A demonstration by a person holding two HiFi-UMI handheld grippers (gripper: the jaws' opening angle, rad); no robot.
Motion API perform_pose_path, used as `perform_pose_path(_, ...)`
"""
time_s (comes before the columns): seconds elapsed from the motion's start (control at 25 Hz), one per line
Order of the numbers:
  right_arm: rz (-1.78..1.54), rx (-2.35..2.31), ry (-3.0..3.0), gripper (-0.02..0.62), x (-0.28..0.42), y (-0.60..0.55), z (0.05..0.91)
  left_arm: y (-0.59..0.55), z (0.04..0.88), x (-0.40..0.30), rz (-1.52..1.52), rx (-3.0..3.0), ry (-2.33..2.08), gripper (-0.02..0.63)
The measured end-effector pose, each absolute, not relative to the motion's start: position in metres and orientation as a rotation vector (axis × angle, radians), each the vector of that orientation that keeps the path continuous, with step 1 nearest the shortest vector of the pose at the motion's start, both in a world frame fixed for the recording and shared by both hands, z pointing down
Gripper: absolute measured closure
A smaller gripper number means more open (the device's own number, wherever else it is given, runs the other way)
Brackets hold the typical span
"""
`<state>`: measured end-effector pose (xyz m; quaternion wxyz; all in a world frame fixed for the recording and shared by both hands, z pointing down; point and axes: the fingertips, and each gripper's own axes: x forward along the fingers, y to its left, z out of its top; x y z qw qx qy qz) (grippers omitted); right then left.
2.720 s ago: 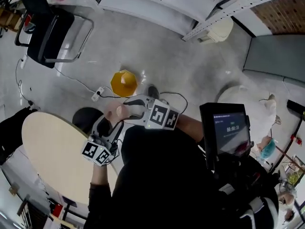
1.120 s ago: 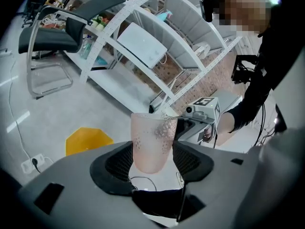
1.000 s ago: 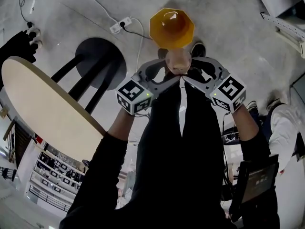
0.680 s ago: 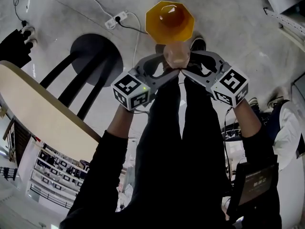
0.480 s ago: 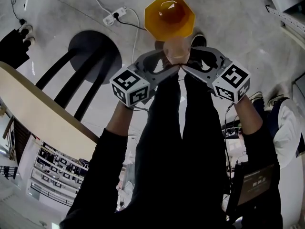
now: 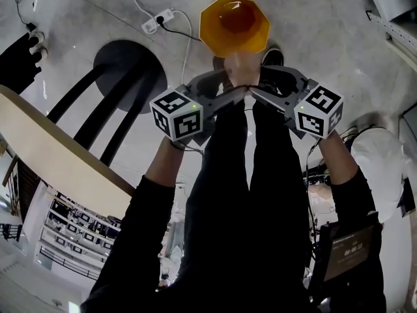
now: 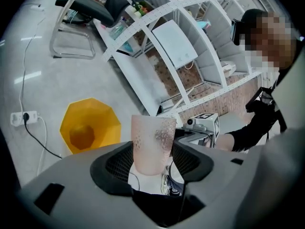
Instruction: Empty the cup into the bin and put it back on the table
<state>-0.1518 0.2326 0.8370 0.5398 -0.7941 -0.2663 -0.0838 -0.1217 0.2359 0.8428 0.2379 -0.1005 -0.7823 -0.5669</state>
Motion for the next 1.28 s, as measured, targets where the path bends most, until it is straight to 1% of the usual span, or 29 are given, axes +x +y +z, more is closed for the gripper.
perform_pose_path(0.64,-0.118,-1.714,-0.628,0.361,-0.149,0.233,0.844,0.238,0.848,-0.118,-1.663,-0.255,-2.047,0.333)
perform_pose_path(1.28,-0.066,-1.508,-0.677,0.365,-0.153,0.241,0.856,0.246,0.861,-0.117,-1.895,-0.352,-1.869,0.336)
